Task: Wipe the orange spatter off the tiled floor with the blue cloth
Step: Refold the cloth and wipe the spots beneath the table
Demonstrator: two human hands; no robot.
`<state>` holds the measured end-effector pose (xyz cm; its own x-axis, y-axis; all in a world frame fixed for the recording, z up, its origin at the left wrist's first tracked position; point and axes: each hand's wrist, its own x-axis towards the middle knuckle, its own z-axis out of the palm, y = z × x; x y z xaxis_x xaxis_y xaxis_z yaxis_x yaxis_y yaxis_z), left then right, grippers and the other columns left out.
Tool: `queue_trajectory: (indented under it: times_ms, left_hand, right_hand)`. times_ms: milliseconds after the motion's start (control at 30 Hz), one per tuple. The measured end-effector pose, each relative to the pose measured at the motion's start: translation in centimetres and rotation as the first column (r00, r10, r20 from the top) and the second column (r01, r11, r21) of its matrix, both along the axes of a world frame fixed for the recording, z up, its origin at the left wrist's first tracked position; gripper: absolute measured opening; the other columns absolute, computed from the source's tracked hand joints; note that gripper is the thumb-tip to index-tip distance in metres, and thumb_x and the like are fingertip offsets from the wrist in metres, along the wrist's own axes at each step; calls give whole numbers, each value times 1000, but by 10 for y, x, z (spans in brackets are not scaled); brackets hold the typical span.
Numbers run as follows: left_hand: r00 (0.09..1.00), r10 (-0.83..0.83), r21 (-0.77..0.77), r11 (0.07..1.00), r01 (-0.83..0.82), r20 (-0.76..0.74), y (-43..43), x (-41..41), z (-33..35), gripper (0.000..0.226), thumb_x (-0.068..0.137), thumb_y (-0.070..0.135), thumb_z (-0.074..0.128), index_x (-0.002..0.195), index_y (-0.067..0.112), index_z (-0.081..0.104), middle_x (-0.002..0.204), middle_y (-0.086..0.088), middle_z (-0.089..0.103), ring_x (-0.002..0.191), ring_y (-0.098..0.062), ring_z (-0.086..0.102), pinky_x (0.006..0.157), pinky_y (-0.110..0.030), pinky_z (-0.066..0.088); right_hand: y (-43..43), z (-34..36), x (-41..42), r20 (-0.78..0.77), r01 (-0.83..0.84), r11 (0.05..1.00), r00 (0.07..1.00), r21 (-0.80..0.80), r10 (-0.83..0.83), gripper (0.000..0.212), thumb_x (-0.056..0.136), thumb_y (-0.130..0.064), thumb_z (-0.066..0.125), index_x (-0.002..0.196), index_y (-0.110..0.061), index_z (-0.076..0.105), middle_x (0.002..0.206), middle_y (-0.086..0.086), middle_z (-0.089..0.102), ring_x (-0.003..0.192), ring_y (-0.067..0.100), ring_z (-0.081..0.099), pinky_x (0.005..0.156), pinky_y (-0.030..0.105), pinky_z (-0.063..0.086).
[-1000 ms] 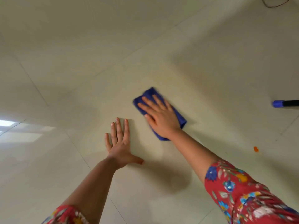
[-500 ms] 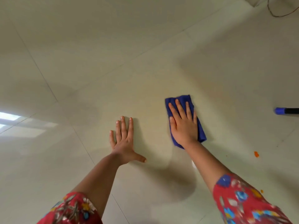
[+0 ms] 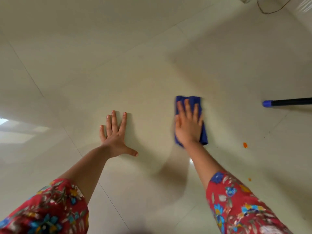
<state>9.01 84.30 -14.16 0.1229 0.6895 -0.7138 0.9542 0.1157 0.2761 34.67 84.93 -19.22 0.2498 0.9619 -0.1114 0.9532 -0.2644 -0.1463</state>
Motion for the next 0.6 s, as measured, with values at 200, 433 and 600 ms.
queue_trajectory:
  times_ms: [200, 433, 600]
  left_hand:
    - [995, -97, 74, 993, 96, 3, -21, 22, 9, 149, 50, 67, 79, 140, 35, -36, 144, -5, -48, 135, -23, -42, 110, -55, -18]
    - [979, -201, 39, 979, 200, 14, -81, 78, -7, 151, 45, 74, 73, 138, 36, -39, 138, -2, -56, 130, -20, -48, 111, -52, -21]
    - [977, -212, 28, 977, 211, 26, -80, 78, -4, 151, 45, 74, 75, 137, 39, -39, 137, -2, -56, 129, -20, -49, 112, -53, -19]
  right_hand:
    - [-55, 3, 18, -9, -376, 926, 926, 4, 376, 51, 97, -40, 31, 148, -37, 34, 157, -9, 31, 145, 27, 27, 114, 50, 24]
    - [-77, -2, 7, -39, 78, 996, 996, 33, -77, 55, 96, -43, 26, 151, -35, 27, 160, -8, 24, 147, 28, 21, 117, 52, 20]
    - [-171, 2, 11, 29, 86, 996, 996, -13, -85, 54, 96, -45, 32, 149, -42, 28, 159, -14, 22, 149, 27, 15, 114, 62, 7]
